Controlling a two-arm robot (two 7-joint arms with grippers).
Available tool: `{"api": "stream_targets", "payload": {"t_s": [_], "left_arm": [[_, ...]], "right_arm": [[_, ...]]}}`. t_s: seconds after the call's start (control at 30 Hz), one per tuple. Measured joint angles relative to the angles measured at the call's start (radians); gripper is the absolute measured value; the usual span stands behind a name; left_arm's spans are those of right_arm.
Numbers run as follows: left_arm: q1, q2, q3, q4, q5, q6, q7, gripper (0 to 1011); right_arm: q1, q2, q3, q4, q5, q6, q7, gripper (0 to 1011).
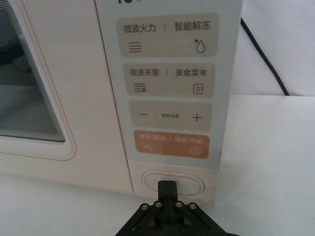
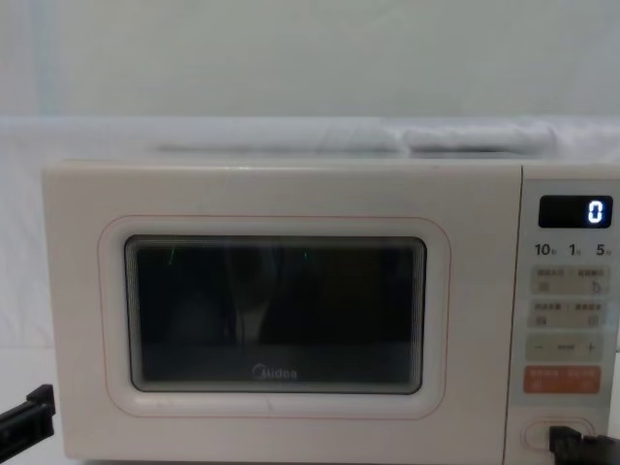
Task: Press the button to open the microwave door with one hand; close the microwave door with the other hand.
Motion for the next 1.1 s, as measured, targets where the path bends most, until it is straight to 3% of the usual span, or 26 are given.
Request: {"api": "stream_targets", "payload": {"t_s": [1.1], "left_arm": [[0.0,0.0,0.0,0.0,0.0,0.0,0.0,1001]], "right_arm": [[0.055,-0.041,0.013,0.068,-0.049,-0.01,-0.001,0]]}}
